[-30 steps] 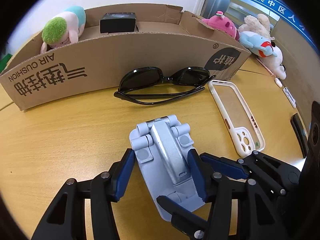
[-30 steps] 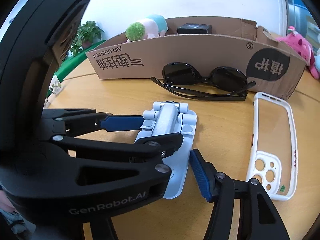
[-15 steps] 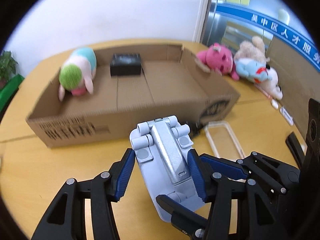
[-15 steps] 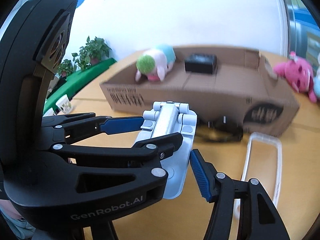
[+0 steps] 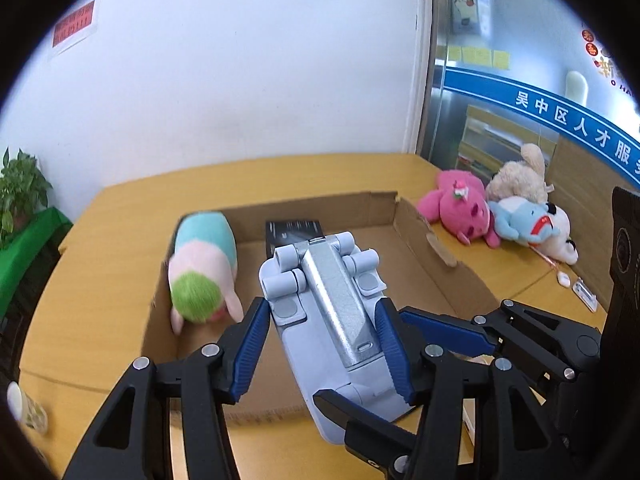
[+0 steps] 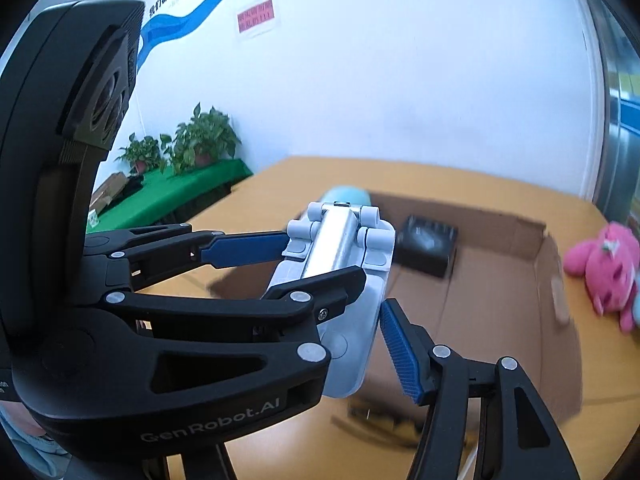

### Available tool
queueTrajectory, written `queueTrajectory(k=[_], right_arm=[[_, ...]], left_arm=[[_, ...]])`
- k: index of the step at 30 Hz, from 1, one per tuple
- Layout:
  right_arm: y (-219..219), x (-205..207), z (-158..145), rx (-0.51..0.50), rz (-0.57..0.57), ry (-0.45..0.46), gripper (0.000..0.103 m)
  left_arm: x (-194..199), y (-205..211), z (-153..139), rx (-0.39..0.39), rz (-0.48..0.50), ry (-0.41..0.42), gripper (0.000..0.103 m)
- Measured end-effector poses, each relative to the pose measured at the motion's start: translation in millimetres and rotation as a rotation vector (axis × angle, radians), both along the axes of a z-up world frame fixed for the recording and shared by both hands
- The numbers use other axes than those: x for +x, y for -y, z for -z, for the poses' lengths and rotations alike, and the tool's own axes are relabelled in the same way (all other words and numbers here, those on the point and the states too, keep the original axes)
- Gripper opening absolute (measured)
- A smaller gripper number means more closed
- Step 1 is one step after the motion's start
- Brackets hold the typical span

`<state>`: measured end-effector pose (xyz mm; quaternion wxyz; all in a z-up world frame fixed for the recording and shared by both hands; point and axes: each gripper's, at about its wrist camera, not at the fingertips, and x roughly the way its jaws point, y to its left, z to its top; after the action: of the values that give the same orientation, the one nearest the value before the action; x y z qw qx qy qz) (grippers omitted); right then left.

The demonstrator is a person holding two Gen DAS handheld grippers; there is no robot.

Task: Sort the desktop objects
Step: 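Lift the phone stand with both grippers and carry it over the cardboard box, then lower the phone stand into the box beside the plush toy and open both grippers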

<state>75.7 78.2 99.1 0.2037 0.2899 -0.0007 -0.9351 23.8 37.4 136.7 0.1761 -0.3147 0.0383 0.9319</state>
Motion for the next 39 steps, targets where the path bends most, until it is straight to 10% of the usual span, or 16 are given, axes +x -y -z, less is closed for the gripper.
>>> queueTrajectory(k=[13,26,39], right_arm=[[7.1,-90.5,-17.6,0.007,0.010,0.042,0.059],[58.6,-139.8,86.9,-0.126,-0.036,0.345,0.059],[70.8,-149.9,137.8,-0.204,-0.027,0.589,0.059]], left_arm=[[-81.2,15.7,-5.2,-0.005,0.007,0.052,0.054],[-110.5,67.2,91.6,-0.078,-0.052,0.355,0.053],[-113.3,84.5,123.2,-0.145,-0.056,0.508,0.050]])
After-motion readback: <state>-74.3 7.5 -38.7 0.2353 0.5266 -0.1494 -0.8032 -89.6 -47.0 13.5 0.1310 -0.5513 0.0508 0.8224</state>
